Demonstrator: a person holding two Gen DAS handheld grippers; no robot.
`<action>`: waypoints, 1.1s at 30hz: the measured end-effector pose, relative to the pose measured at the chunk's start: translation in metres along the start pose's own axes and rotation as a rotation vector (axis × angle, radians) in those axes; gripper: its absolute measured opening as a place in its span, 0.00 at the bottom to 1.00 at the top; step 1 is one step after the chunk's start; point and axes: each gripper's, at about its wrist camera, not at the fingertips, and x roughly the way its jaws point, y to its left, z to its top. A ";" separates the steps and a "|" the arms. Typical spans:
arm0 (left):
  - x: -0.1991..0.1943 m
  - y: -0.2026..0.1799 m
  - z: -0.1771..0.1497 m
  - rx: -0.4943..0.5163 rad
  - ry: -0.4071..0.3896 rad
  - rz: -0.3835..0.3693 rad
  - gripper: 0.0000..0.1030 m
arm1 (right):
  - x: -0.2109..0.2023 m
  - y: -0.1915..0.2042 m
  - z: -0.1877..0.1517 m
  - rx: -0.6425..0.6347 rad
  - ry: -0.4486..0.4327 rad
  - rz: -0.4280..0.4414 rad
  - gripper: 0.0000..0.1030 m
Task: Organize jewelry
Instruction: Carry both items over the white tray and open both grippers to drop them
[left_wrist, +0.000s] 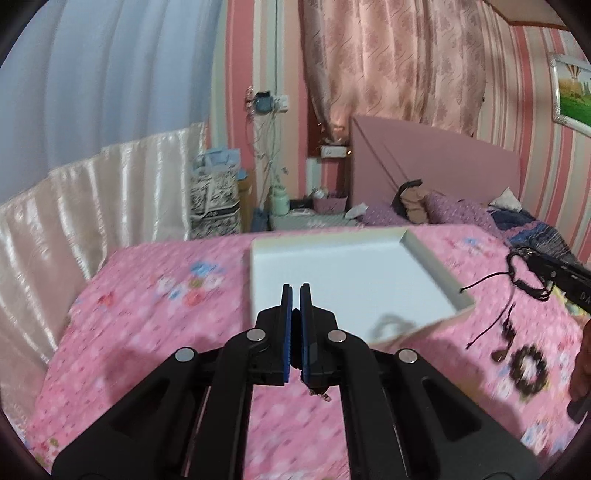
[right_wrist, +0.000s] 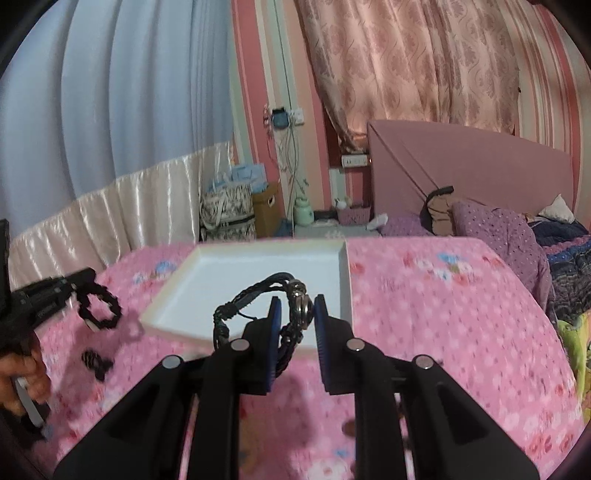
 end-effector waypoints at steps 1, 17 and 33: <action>0.005 -0.006 0.006 0.001 -0.006 -0.004 0.02 | 0.004 0.000 0.006 0.001 -0.008 -0.005 0.17; 0.133 -0.044 0.021 -0.012 0.099 -0.028 0.02 | 0.128 -0.008 0.033 -0.005 0.134 -0.063 0.17; 0.204 -0.025 -0.031 -0.050 0.277 0.000 0.02 | 0.193 -0.034 -0.029 -0.012 0.366 -0.082 0.16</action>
